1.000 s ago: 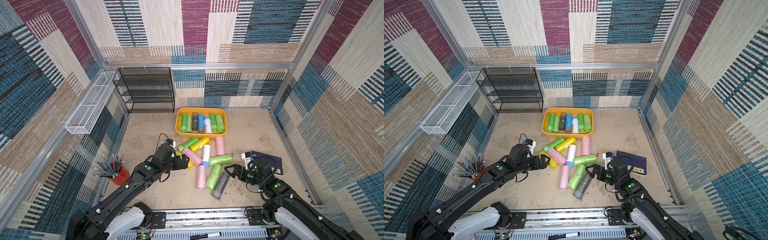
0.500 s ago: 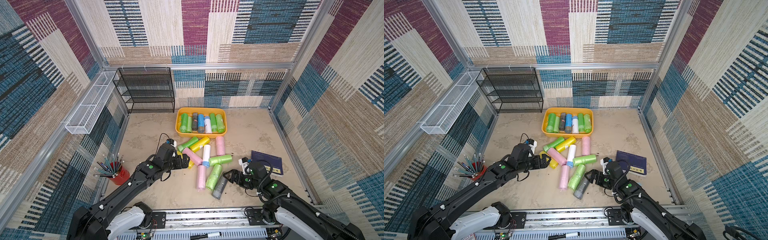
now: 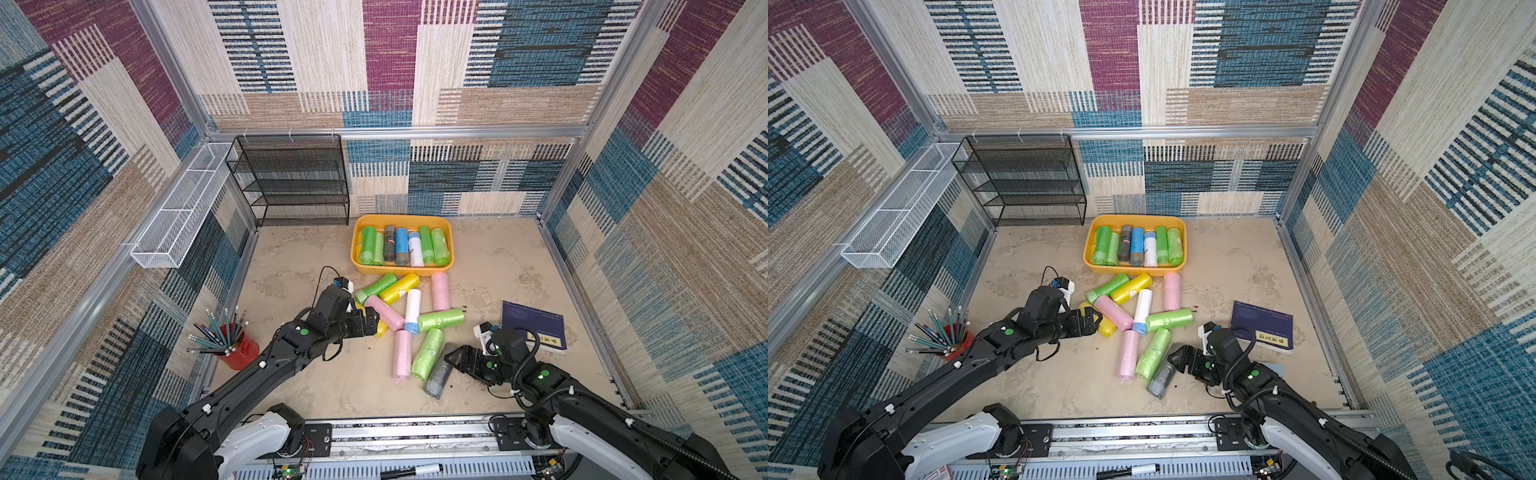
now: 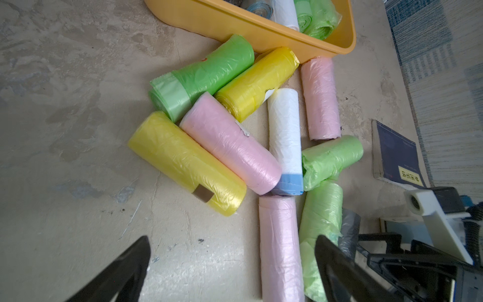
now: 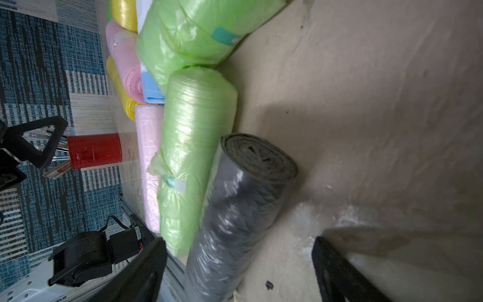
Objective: Put the roll of trash bags into the storage box
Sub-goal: Adjust the roll of trash bags at the center of the board.
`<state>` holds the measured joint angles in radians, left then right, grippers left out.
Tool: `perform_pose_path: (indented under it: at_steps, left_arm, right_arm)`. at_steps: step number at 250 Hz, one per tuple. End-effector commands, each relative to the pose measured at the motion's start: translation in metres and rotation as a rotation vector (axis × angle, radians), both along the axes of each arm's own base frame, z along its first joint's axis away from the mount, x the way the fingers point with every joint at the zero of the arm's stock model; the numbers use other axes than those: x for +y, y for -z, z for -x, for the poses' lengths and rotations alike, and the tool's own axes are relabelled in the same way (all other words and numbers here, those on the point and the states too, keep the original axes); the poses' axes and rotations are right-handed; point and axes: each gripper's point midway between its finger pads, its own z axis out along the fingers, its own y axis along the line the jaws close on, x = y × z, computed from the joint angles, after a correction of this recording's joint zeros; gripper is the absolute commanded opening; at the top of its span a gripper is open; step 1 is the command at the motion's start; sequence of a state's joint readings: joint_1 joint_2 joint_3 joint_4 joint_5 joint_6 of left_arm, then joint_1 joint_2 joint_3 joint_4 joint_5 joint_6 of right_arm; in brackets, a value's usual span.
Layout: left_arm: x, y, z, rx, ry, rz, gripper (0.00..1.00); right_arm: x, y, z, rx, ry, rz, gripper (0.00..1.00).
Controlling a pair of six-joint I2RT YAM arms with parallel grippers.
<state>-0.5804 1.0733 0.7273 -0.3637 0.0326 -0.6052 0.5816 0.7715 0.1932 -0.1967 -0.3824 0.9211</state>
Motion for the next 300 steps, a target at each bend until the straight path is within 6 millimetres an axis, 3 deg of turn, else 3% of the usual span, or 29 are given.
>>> perform_pose_path:
  at_steps: [1,138,198,300]
  left_arm:
    - [0.0,-0.006,-0.004,-0.028,-0.001,-0.002,0.99]
    - [0.006,-0.005,-0.002,-0.028,-0.017,-0.021,0.98]
    - [0.009,-0.006,-0.002,-0.035,-0.024,-0.029,0.99]
    - [0.008,-0.003,0.0,-0.031,-0.016,-0.028,0.98]
  right_arm:
    - [0.005,-0.007,-0.005,-0.01,0.017,-0.029,0.8]
    - [0.022,-0.003,0.014,0.046,-0.003,0.004,0.76]
    - [0.031,0.005,0.025,0.092,-0.023,-0.004,0.66]
    - [0.041,0.011,0.026,0.104,-0.054,0.073,0.61]
